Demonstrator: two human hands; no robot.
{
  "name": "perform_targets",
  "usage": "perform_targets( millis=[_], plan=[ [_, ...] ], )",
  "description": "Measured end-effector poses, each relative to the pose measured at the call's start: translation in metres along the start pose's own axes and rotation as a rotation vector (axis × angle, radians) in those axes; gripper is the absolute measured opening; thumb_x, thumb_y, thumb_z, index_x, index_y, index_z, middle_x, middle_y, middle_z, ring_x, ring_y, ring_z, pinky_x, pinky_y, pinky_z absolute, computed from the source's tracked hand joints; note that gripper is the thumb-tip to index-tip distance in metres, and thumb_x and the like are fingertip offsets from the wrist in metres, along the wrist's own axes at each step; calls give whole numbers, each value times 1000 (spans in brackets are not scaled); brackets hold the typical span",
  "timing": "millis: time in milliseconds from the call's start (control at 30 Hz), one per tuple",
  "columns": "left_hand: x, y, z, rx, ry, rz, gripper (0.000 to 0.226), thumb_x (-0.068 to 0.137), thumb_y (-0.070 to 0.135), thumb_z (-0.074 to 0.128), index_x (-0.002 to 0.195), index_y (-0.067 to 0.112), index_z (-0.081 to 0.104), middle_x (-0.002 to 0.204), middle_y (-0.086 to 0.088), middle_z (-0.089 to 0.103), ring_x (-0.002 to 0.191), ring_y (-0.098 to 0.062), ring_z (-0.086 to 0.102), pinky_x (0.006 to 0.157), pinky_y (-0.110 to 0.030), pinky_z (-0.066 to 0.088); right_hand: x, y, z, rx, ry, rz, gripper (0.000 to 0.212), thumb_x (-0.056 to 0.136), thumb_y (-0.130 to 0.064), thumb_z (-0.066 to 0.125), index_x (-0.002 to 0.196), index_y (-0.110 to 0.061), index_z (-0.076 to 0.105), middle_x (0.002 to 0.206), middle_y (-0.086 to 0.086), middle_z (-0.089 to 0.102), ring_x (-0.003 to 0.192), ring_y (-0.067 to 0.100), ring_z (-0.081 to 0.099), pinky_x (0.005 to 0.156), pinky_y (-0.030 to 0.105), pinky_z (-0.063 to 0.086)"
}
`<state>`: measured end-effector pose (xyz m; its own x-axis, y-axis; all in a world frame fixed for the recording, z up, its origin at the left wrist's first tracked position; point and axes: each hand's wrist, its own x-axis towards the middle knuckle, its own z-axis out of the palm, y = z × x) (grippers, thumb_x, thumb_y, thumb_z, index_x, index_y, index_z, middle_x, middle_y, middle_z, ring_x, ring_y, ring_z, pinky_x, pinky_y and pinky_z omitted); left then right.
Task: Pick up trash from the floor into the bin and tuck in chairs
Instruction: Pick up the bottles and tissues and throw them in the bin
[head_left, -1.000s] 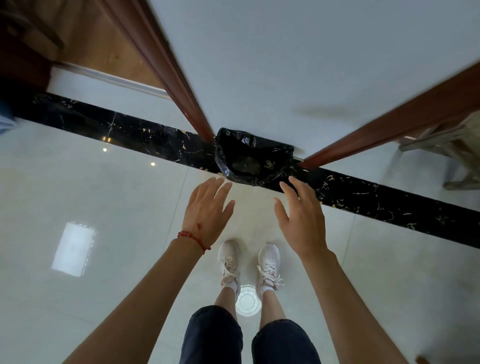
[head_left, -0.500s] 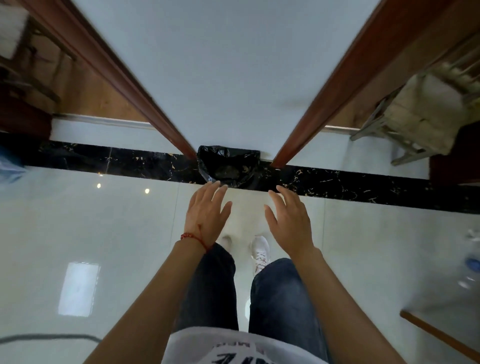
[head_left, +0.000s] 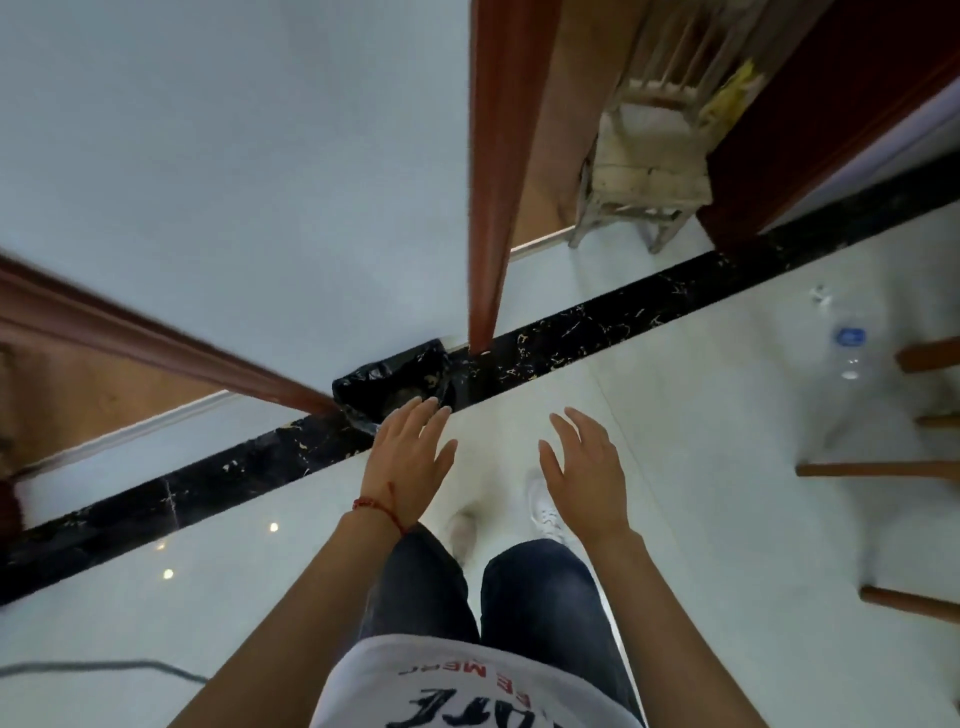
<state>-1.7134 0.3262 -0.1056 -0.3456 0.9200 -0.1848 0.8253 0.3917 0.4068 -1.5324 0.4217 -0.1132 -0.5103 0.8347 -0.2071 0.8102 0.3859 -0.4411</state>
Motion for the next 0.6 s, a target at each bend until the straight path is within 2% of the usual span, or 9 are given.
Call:
perform_targets(
  millis=[133, 367, 600],
  plan=[
    [3, 16, 3, 35, -96, 127, 43, 92, 26, 47, 130, 6, 45, 137, -16, 47, 132, -32, 36, 111, -42, 23, -33, 12, -6, 38, 54, 148, 39, 94, -29, 45, 129, -11, 49, 140, 10, 44, 130, 24, 39, 103, 37, 34],
    [18, 86, 19, 67, -207, 365, 44, 94, 28, 42, 133, 9, 41, 142, -14, 42, 136, -28, 30, 113, -38, 17, -86, 61, -35, 114, 204, 428, 39, 93, -27, 47, 128, -10, 49, 139, 10, 45, 129, 24, 39, 103, 35, 32],
    [37, 188, 47, 90, -264, 578, 43, 94, 28, 44, 132, 7, 42, 140, -15, 44, 134, -30, 32, 112, -41, 22, -132, 132, -72, 143, 354, 645, 38, 92, -27, 49, 125, -9, 52, 137, 10, 47, 127, 24, 41, 102, 36, 35]
  ],
)
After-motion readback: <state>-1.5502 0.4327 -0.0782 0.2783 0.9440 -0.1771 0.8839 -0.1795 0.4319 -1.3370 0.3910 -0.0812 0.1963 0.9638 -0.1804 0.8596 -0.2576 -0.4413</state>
